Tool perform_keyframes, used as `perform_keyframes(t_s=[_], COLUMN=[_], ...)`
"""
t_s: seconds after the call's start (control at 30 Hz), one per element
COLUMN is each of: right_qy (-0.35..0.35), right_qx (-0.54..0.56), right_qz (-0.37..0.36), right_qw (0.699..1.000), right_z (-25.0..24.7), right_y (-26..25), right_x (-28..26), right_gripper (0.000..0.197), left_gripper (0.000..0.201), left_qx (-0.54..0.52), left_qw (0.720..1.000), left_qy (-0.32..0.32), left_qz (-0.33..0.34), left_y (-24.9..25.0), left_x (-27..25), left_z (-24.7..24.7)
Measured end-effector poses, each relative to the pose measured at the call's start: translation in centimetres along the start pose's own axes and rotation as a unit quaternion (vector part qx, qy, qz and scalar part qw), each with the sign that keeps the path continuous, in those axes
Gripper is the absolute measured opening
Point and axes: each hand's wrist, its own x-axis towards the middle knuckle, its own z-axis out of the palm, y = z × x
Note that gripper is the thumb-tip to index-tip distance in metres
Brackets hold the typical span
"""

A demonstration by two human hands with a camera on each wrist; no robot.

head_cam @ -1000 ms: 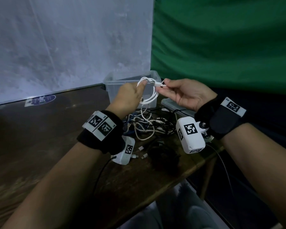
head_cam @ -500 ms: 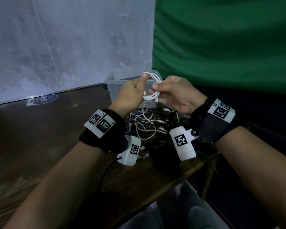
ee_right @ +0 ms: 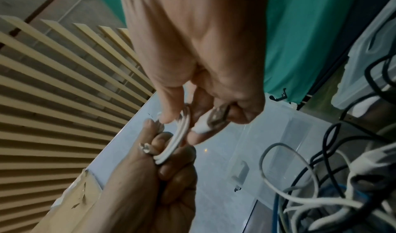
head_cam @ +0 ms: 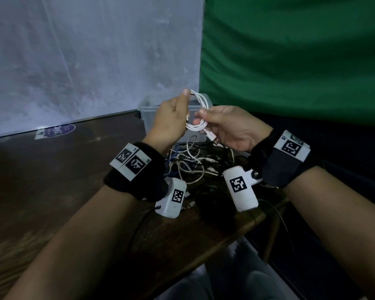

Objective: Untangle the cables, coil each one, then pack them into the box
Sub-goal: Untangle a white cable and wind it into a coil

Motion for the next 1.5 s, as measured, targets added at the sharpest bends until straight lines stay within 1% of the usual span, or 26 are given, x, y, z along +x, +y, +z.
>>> perform_keyframes(t_s=[0.1,0.17,0.3,0.37,0.43,0.47,0.53,0.67,0.8,0.87,1.0,1.13,1.23,1.3,1.4,1.5], right_qy=[0.010,0.010,-0.027,-0.034,-0.034,-0.030,-0.014,0.026,0.061,0.063,0.060,0.067,0.093,0.108,0.124,0.120], right_qx=[-0.107,-0.137,-0.072,-0.053,-0.033,-0.020,0.003,0.022,0.047,0.059,0.057,0.059,0.037,0.001,-0.061,-0.062], right_qz=[0.009,0.011,0.022,0.025,0.016,0.010,0.002,-0.008,-0.013,-0.010,-0.002,-0.004,-0.005,-0.012,-0.020,-0.016], right_qw=[0.994,0.990,0.997,0.998,0.999,0.999,1.000,0.999,0.997,0.996,0.997,0.996,0.995,0.994,0.990,0.991], right_z=[-0.2,-0.5,-0.4,-0.3,-0.2,-0.1,-0.2,-0.5,-0.8,-0.9,-1.0,-0.9,-0.8,-0.8,-0.8,-1.1], right_y=[-0.2,-0.5,-0.9,-1.0,-1.0,-1.0,-0.9,-0.8,-0.9,-0.9,-1.2,-1.3,-1.3,-1.1,-0.7,-0.5], right_x=[-0.1,-0.2,-0.5,-0.6,-0.5,-0.5,-0.4,-0.1,0.2,0.1,-0.2,-0.3,-0.4,-0.2,0.0,0.1], right_gripper=[0.012,0.016,0.015,0.013,0.011,0.011,0.013,0.015,0.013,0.011,0.012,0.017,0.020,0.022,0.024,0.022], left_gripper=[0.047,0.047,0.048,0.049,0.050,0.051,0.052,0.050,0.038,0.032,0.030,0.029,0.028,0.029,0.031,0.033], left_qx=[-0.009,-0.018,-0.023,-0.025,-0.023,-0.031,-0.069,-0.131,-0.195,-0.219,-0.237,-0.198,-0.130,-0.101,-0.093,-0.103], left_qw=[1.000,1.000,0.999,0.999,0.999,0.999,0.996,0.979,0.954,0.947,0.948,0.960,0.980,0.988,0.991,0.991], left_qy=[0.007,0.015,0.029,0.028,0.022,0.014,-0.025,-0.106,-0.161,-0.173,-0.145,-0.115,-0.069,-0.041,-0.012,0.002], left_qz=[0.000,0.000,0.004,0.006,-0.006,-0.019,-0.056,-0.117,-0.161,-0.162,-0.155,-0.161,-0.134,-0.112,-0.091,-0.080], left_y=[-0.1,-0.1,-0.4,-0.7,-0.8,-0.9,-1.0,-0.9,-0.8,-0.7,-0.6,-0.7,-0.9,-1.0,-0.8,-0.5], left_x=[0.0,0.1,0.3,0.3,0.4,0.4,0.5,0.6,0.5,0.3,0.2,0.4,0.6,0.6,0.8,1.2], left_z=[0.1,0.2,0.4,0.4,0.3,0.3,0.3,-0.1,-0.7,-0.7,-0.4,-0.4,-0.5,-0.5,-0.7,-1.1])
